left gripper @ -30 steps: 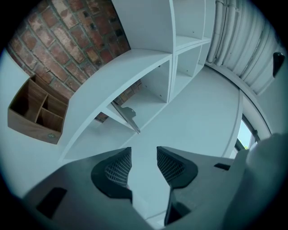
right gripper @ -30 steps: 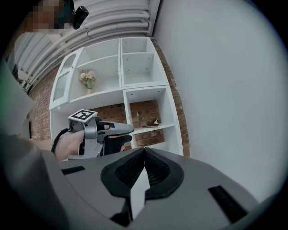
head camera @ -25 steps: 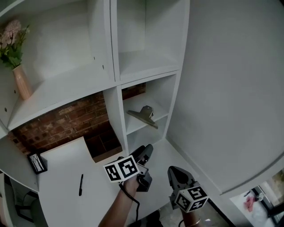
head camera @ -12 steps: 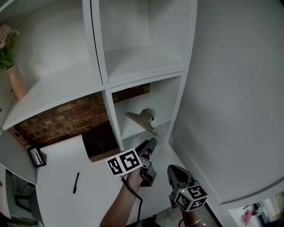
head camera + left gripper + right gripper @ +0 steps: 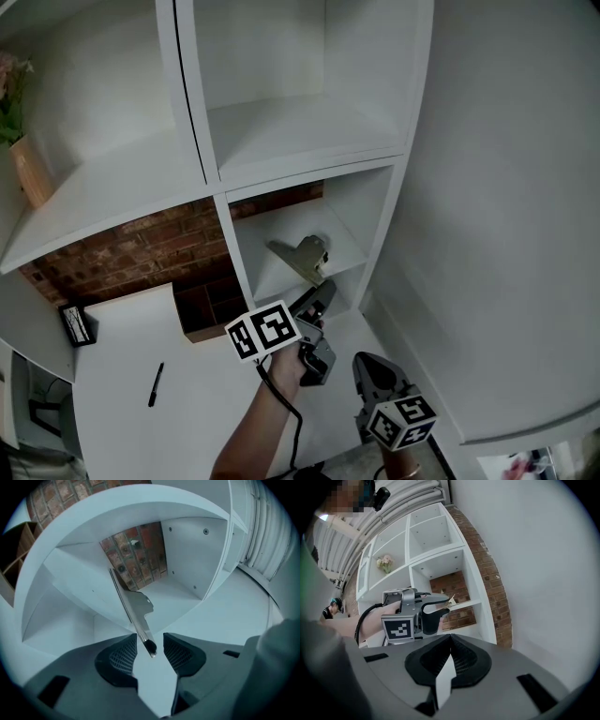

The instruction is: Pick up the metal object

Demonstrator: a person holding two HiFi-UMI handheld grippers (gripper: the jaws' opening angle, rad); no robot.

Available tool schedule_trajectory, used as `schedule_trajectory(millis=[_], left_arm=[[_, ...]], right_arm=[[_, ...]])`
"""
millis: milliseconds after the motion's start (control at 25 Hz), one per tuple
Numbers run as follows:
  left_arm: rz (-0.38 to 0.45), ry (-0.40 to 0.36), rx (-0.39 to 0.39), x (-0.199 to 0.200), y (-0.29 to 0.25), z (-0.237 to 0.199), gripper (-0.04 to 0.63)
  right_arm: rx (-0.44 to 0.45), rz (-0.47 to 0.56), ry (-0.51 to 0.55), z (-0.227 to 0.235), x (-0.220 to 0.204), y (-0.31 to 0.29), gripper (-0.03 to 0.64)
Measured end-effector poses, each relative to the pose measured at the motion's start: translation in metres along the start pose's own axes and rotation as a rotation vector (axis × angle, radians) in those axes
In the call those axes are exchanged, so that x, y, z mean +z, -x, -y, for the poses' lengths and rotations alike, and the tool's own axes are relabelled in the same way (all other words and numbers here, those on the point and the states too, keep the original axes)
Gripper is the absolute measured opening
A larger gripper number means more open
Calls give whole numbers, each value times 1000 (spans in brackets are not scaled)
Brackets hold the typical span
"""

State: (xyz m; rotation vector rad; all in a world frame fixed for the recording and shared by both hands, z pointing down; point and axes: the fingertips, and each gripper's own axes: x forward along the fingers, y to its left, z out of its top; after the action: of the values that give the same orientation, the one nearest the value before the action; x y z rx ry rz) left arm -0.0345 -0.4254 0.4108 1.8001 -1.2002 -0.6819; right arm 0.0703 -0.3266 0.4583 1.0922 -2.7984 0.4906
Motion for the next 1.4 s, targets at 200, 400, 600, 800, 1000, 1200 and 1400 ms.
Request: schedule_trajectory(millis=[200, 400, 600, 800, 1000, 1200, 1400], left_arm=[[12, 64, -13, 5, -12, -5, 158], [10, 98, -4, 5, -19, -11, 123], [24, 138, -15, 6, -19, -13, 101], [11, 112, -20, 0, -16, -13, 81], [1, 53, -25, -7, -9, -8, 75], [4, 13, -37, -11, -3, -2, 71], [9, 1, -74, -16, 3, 4, 67]], right_arm=[[13, -12, -4, 5, -2, -6, 5], [18, -19, -9, 11, -3, -10, 5], [27, -23, -11, 11, -3, -13, 5], [26, -24, -10, 12, -4, -13, 5], [18, -23, -8, 12, -3, -7, 5], [13, -22, -7, 12, -4, -3, 5], [9, -20, -3, 13, -4, 0, 5]])
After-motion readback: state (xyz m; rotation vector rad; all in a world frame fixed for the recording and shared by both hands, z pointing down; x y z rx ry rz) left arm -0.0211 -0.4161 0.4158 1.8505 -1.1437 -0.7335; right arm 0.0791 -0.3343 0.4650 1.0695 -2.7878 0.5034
